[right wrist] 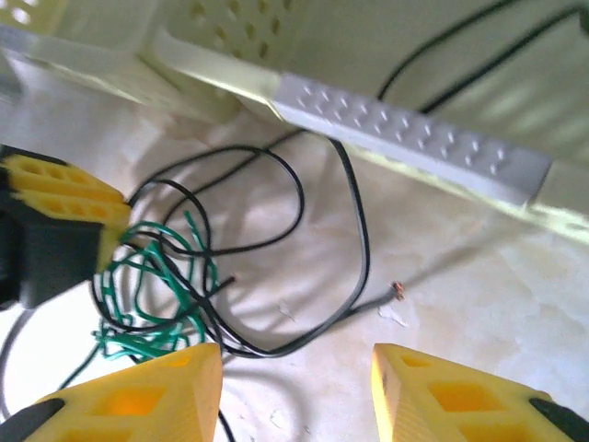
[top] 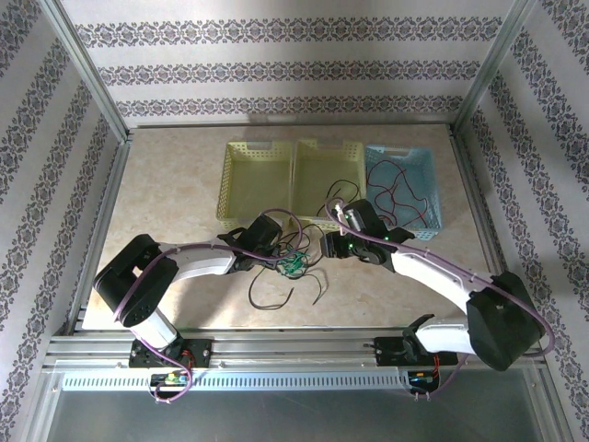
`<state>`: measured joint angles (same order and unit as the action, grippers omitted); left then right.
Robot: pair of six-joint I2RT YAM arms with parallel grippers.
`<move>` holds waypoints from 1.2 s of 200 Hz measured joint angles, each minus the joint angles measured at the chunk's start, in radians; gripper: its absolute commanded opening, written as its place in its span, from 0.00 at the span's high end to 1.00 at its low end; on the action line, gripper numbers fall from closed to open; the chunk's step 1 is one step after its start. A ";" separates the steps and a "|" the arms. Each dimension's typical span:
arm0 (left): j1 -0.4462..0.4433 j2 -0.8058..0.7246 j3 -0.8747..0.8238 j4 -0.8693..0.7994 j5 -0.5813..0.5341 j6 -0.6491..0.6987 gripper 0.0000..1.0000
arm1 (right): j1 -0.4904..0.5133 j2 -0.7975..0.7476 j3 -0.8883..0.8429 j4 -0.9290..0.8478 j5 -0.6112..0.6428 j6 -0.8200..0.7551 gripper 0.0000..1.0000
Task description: Untangle the cables
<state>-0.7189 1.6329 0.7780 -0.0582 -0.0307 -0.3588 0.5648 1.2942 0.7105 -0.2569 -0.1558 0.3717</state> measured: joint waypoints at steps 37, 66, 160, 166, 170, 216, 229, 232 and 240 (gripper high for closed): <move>0.000 -0.002 0.000 0.000 0.000 0.000 0.84 | -0.007 0.073 0.000 0.027 0.000 0.001 0.56; 0.000 -0.005 0.000 0.000 0.000 0.000 0.83 | -0.036 0.126 0.000 0.057 0.010 0.021 0.58; 0.000 -0.014 0.000 -0.001 0.000 -0.001 0.83 | -0.052 0.231 0.014 0.153 0.042 0.079 1.00; 0.000 -0.014 0.000 -0.001 0.000 -0.001 0.83 | -0.052 0.227 0.014 0.154 0.046 0.079 1.00; 0.000 -0.014 0.000 -0.001 0.000 -0.001 0.83 | -0.052 0.223 0.014 0.154 0.049 0.080 1.00; 0.000 -0.014 0.000 0.000 0.000 -0.004 0.83 | -0.036 -0.032 -0.024 0.113 0.180 0.103 1.00; 0.000 -0.014 0.000 0.000 -0.001 -0.005 0.83 | -0.032 -0.127 -0.027 0.094 0.249 0.110 1.00; 0.000 -0.014 0.000 0.000 -0.001 -0.005 0.83 | -0.031 -0.149 -0.027 0.089 0.267 0.112 1.00; 0.000 -0.014 0.000 0.000 -0.001 -0.005 0.83 | -0.030 -0.200 -0.027 0.077 0.319 0.118 1.00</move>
<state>-0.7189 1.6192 0.7780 -0.0586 -0.0319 -0.3637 0.5350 1.0946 0.6834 -0.1802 0.1635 0.4900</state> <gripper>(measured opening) 0.166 0.046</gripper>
